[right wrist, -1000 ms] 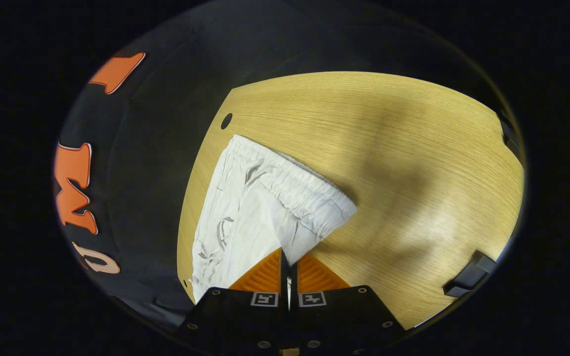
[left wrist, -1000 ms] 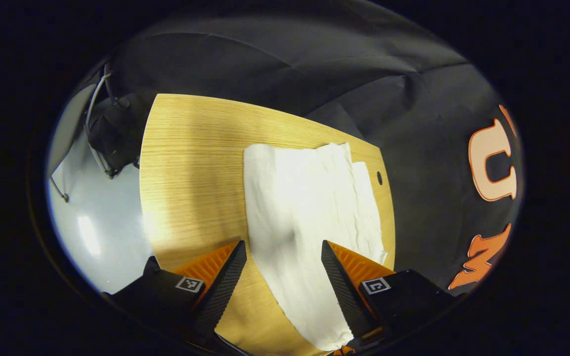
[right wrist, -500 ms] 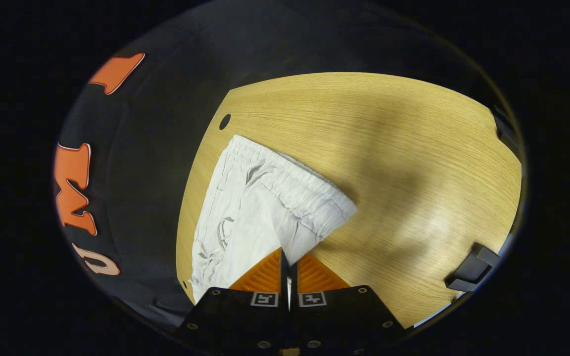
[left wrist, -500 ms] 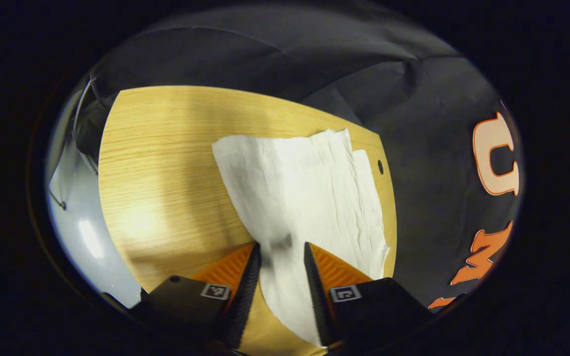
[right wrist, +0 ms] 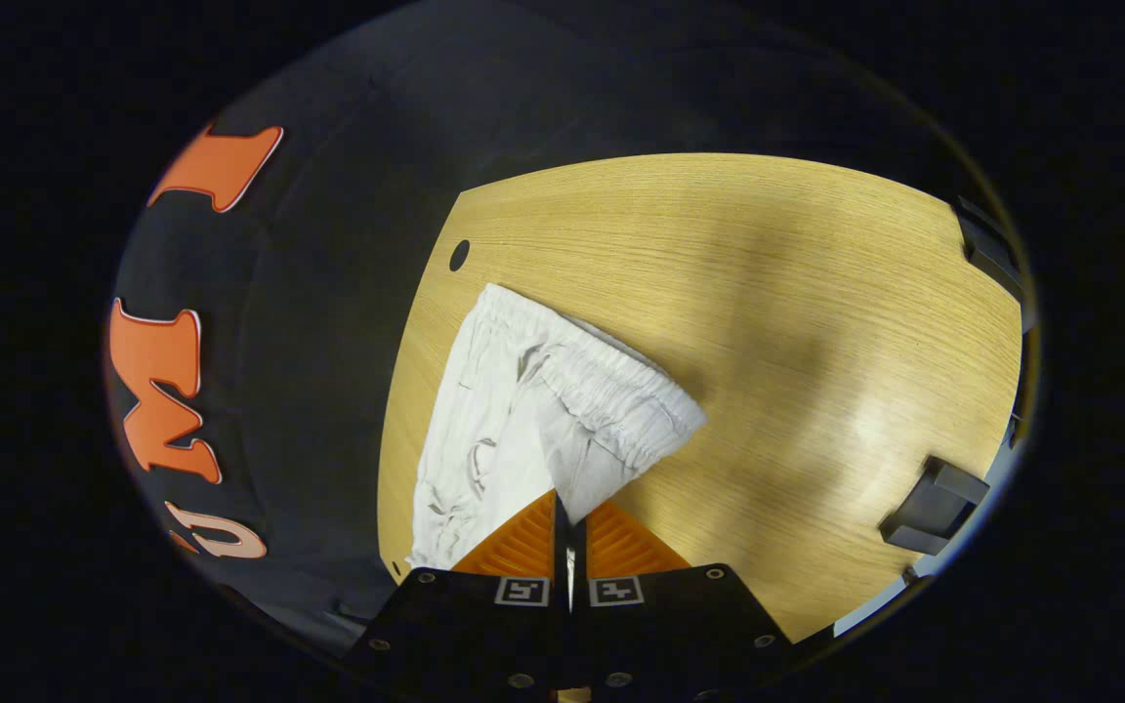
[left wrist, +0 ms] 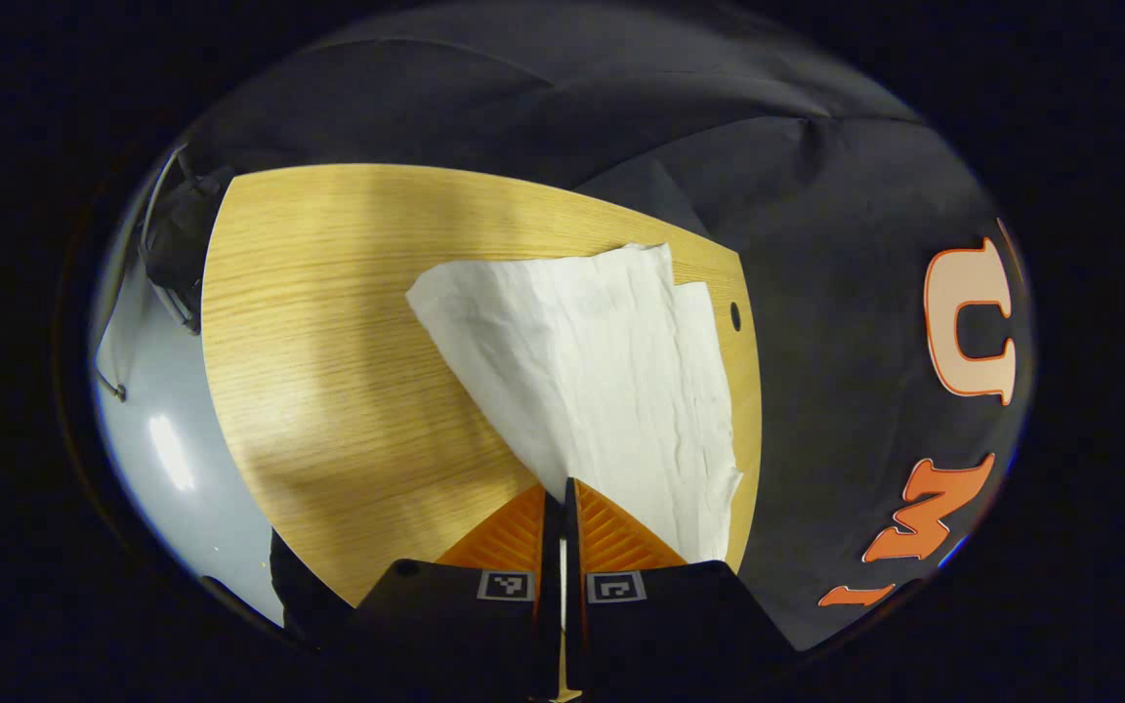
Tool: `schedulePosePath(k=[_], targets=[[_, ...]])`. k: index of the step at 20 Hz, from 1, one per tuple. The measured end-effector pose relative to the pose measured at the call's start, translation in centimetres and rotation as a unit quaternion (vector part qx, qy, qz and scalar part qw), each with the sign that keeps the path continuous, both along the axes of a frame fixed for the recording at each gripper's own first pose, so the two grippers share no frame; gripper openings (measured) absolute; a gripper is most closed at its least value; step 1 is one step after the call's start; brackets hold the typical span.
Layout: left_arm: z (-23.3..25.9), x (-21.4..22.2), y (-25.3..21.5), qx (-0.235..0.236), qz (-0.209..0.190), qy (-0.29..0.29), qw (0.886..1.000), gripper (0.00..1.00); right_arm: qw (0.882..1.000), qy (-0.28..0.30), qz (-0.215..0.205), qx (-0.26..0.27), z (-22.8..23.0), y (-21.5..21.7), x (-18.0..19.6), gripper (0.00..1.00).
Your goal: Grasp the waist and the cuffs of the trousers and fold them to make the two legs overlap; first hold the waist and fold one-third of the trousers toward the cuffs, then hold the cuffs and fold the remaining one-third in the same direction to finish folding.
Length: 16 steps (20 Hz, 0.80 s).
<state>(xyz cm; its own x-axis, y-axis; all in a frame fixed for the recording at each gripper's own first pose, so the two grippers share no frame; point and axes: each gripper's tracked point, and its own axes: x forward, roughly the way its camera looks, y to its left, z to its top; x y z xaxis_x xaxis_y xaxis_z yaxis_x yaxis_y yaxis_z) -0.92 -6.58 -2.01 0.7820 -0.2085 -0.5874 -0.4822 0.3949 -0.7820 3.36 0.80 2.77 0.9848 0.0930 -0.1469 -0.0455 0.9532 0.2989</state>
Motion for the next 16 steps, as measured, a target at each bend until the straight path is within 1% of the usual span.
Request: schedulePosePath(k=[2,4,5,6,8,9,10,11,13,16], targets=[[3.2,1.0,-0.6,0.015,-0.02,-0.018,1.0,0.06,1.0,0.001,0.009,-0.007,0.6,0.9,-0.4,0.01],[6.4,2.5,-1.1,0.036,-0.037,-0.039,0.998,0.06,1.0,0.007,0.015,-0.027,1.4,1.7,-0.3,0.01],[8.0,3.0,-1.4,0.044,-0.047,-0.047,0.997,0.08,0.999,0.009,0.021,-0.033,1.9,2.4,-0.2,0.01],[9.2,4.0,-1.7,0.05,-0.058,-0.054,0.996,0.06,0.999,0.01,0.029,-0.035,2.5,2.8,0.0,0.01],[10.4,6.1,-1.7,0.067,-0.077,-0.06,0.993,0.06,0.998,0.013,0.043,-0.04,4.3,4.2,-0.4,0.0],[10.6,7.8,-1.9,0.074,-0.083,-0.059,0.992,0.06,0.998,0.013,0.042,-0.045,4.9,4.8,-0.1,0.0],[11.1,9.5,-1.9,0.077,-0.089,-0.059,0.991,0.07,0.998,0.016,0.039,-0.051,5.2,5.6,0.9,0.01],[11.5,10.9,-2.0,0.079,-0.096,-0.058,0.99,0.06,0.997,0.021,0.034,-0.059,5.7,6.3,1.8,0.01],[12.0,14.0,-1.9,0.093,-0.109,-0.055,0.988,0.06,0.996,0.029,0.016,-0.079,6.7,7.1,4.0,0.0],[11.3,18.8,-2.6,0.11,-0.138,-0.033,0.984,0.06,0.996,0.035,0.01,-0.087,8.0,9.3,7.1,0.01]])
